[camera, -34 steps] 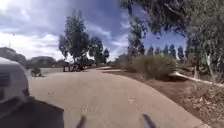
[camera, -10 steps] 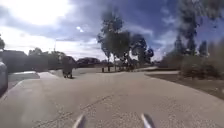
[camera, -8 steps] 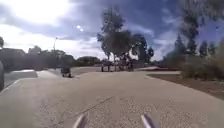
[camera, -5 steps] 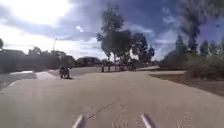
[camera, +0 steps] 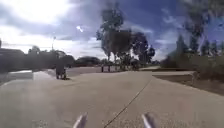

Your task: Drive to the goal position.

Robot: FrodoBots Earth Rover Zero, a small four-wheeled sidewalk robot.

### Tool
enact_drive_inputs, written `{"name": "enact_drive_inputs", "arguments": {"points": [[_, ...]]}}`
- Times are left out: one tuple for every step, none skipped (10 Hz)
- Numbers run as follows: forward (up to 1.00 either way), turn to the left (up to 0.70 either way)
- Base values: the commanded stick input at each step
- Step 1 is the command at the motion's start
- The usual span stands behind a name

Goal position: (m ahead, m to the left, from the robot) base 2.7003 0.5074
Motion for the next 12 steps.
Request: {"name": "enact_drive_inputs", "arguments": {"points": [[1.00, 0.00], [1.00, 0.00], [1.00, 0.00], [1.00, 0.00], [1.00, 0.00], [1.00, 0.00], [1.00, 0.00], [1.00, 0.00], [1.00, 0.00], [1.00, 0.00], [1.00, 0.00], [1.00, 0.00]]}}
